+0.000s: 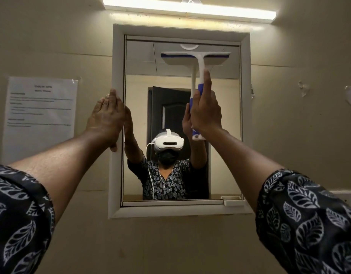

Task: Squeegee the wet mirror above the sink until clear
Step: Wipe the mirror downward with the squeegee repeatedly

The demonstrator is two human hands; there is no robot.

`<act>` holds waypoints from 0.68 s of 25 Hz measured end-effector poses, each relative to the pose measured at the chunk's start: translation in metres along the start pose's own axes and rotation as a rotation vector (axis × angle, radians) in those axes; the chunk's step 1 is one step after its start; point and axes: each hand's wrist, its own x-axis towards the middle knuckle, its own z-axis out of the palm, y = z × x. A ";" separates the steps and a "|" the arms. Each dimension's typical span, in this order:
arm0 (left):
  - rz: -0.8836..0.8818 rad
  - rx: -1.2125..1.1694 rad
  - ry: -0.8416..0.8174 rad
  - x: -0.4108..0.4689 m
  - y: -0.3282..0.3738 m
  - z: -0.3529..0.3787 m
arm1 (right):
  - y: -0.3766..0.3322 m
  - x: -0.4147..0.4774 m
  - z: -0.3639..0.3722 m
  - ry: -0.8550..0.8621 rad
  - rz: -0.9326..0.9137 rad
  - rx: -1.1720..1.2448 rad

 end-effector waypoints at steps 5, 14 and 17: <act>0.001 -0.009 0.021 0.002 -0.001 0.004 | 0.001 -0.004 0.003 -0.056 0.028 -0.019; 0.010 -0.012 0.028 0.002 -0.002 0.003 | -0.011 -0.154 -0.015 -0.337 0.098 -0.207; 0.019 -0.029 0.018 0.000 -0.002 0.000 | -0.019 -0.203 -0.025 -0.464 0.150 -0.238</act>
